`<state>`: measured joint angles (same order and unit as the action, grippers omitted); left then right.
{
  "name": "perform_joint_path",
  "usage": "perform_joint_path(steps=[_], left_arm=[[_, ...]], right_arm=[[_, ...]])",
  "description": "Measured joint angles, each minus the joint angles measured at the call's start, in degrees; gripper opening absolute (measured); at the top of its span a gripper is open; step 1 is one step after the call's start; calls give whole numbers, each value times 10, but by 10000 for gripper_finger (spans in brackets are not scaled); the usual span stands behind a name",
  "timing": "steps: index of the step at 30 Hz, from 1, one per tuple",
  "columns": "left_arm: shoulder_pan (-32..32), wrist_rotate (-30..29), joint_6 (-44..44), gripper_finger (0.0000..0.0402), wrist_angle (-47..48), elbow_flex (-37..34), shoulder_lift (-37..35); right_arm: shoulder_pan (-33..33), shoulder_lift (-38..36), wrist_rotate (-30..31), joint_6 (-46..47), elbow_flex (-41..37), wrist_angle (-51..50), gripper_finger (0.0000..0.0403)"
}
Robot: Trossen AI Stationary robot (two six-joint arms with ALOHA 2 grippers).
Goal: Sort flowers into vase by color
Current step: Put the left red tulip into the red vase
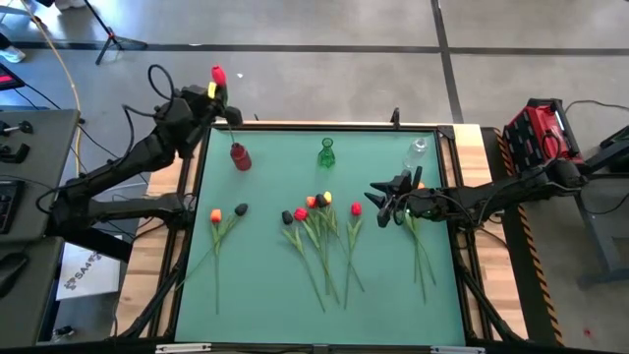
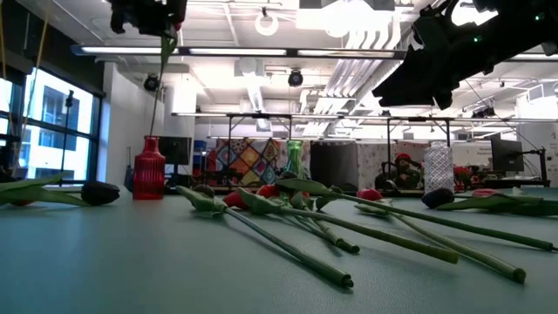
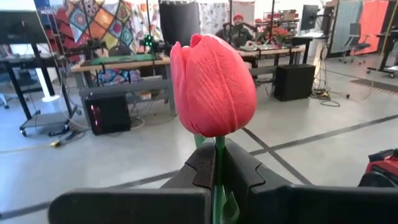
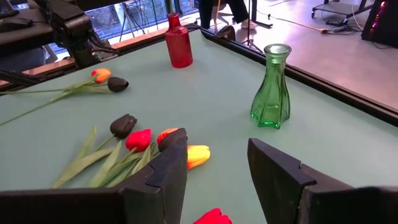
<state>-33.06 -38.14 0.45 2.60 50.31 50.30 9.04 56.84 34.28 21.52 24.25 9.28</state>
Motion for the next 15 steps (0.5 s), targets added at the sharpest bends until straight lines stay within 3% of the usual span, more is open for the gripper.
perform_joint_path(steps=[15], left_arm=[[1, 1, -72, 3, -40, -113, -5]], right_arm=[[0, 0, 0, -9, 0, 0, 158]])
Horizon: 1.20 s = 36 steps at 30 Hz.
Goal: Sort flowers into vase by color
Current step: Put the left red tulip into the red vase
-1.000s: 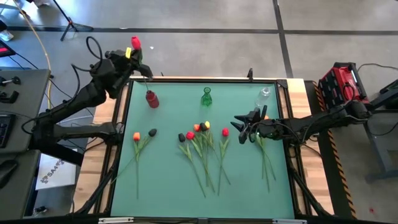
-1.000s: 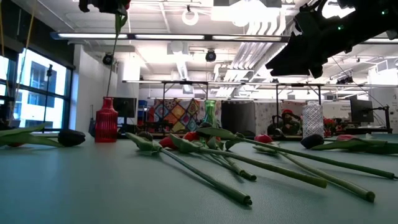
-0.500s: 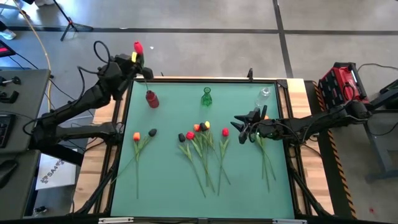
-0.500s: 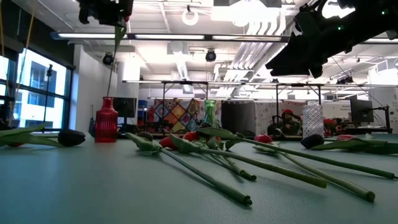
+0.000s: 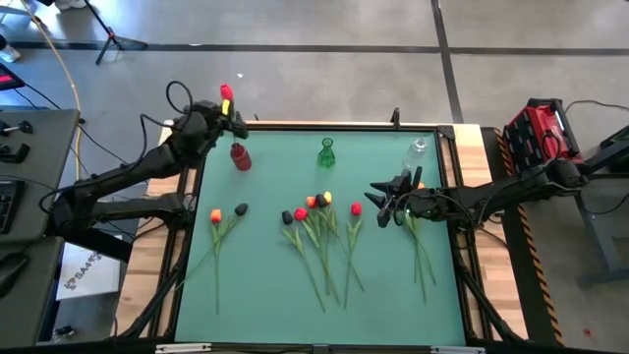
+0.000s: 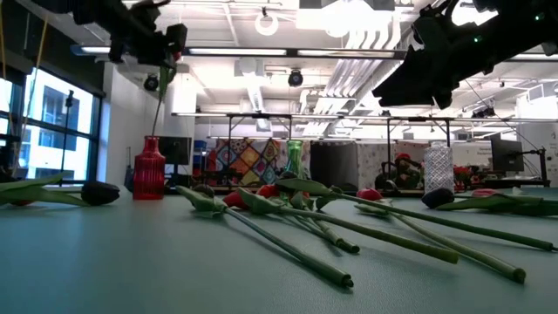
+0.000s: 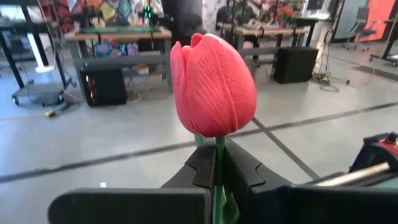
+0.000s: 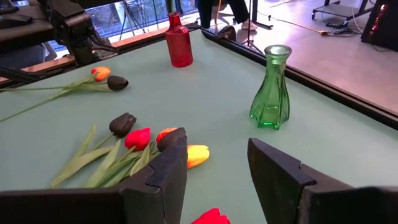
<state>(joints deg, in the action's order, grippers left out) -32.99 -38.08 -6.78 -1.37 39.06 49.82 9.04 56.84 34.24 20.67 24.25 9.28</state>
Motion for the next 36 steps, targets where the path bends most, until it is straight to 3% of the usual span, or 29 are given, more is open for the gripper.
perform_joint_path(steps=[9, 20, 29, 36], left_arm=[[0, -9, -30, 10, -6, -35, -1], [0, -16, -20, 87, -25, -38, 0], [0, -15, 23, 113, -60, -27, -7], [0, -15, 36, 150, -16, 0, -25]], right_arm=[[0, 0, -2, 0, 0, 0, 158], [0, 0, -2, 2, 0, 0, 158], [0, 0, -2, 3, 0, 0, 158], [0, 0, -3, 14, 0, 0, 158]])
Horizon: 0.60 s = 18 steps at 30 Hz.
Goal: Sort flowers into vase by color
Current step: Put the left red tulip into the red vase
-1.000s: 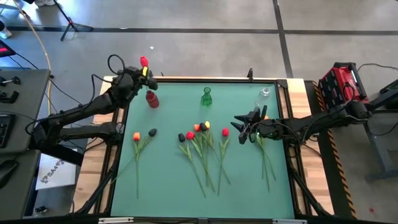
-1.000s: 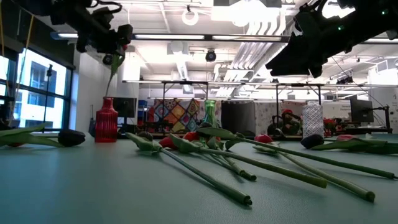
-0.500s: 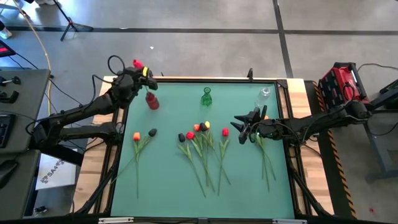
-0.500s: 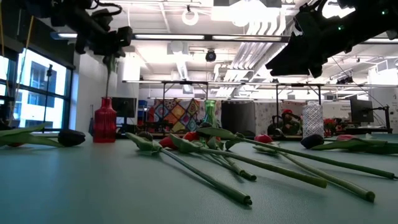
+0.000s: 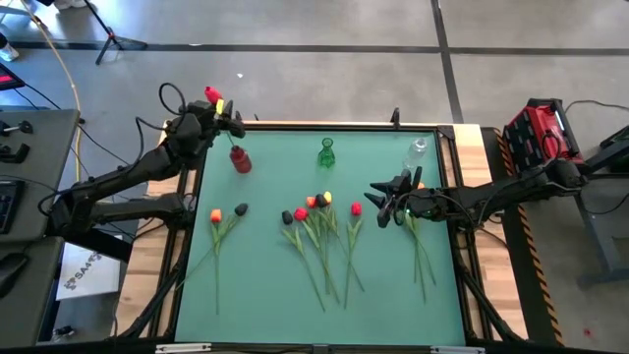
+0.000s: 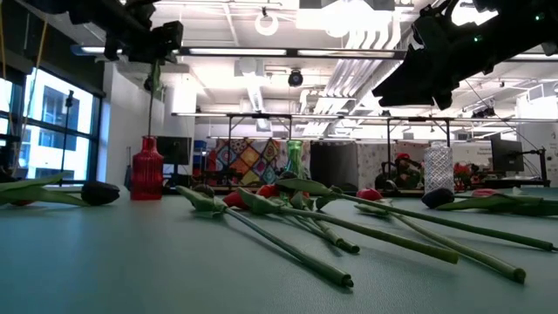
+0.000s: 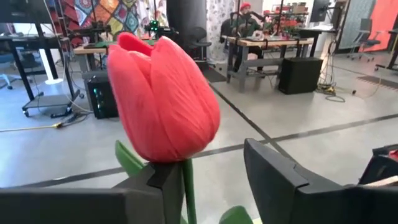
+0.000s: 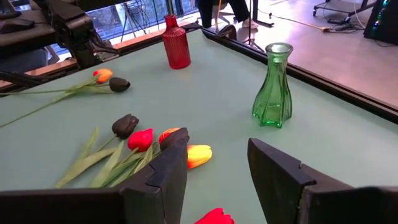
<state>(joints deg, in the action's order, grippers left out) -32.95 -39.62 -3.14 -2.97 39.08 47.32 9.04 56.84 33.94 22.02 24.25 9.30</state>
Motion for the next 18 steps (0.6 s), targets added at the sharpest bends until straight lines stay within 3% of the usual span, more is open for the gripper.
perform_joint_path(steps=[8, 18], left_arm=[[13, 9, -2, 199, 147, 64, -37], [84, 12, -13, 205, 317, 157, -106]], right_arm=[[0, -3, 5, -5, 0, 12, 158], [0, -61, 5, -7, 0, 13, 158]])
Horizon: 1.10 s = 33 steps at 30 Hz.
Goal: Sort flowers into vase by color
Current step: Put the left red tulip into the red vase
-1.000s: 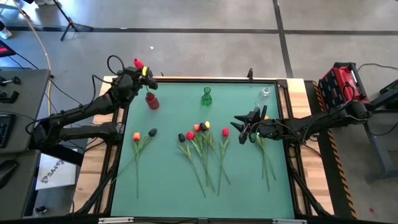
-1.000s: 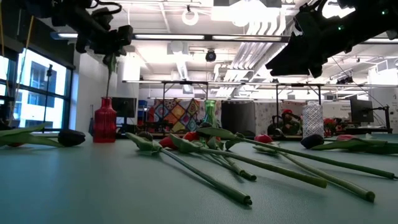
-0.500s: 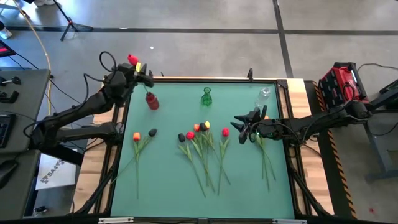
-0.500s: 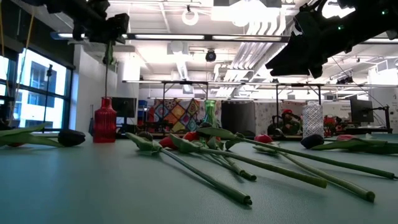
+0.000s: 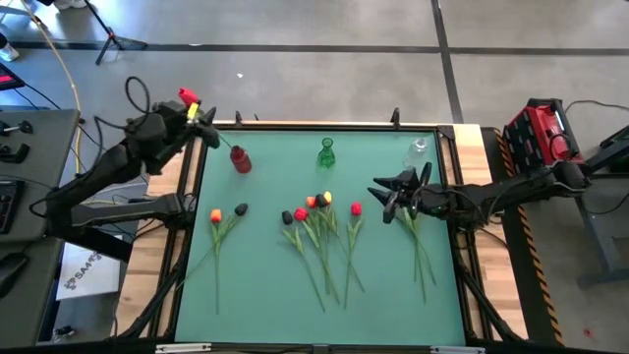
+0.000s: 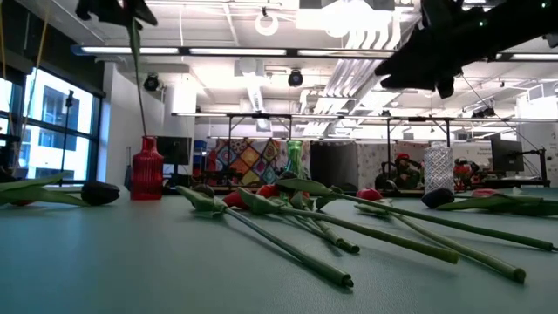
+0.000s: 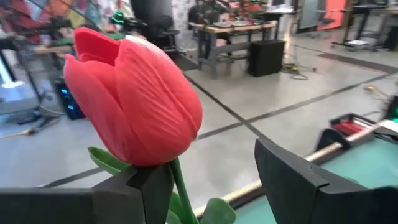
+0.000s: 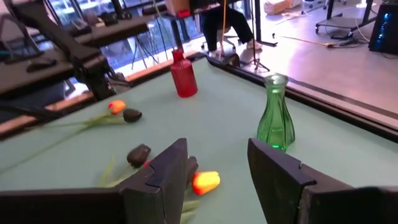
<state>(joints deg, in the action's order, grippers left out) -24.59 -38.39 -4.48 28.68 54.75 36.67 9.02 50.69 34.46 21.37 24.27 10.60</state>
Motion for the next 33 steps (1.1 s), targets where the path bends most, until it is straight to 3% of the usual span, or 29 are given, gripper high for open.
perform_joint_path(steps=[6, 11, 16, 24, 33], left_arm=[[46, -3, -23, 205, 97, 78, 0], [61, -8, -14, 205, 112, 118, 20], [57, -51, -9, 205, 114, 95, 59], [54, -71, -8, 198, 64, 74, 95], [53, -63, 6, 131, 5, 74, 87]], right_arm=[[0, -29, 0, 4, 0, 3, 158], [0, -37, 0, 6, 0, 12, 158], [0, -37, 0, 6, 0, 20, 158], [2, -37, -24, 13, 0, 21, 158], [2, -36, -47, 11, 0, 17, 158]])
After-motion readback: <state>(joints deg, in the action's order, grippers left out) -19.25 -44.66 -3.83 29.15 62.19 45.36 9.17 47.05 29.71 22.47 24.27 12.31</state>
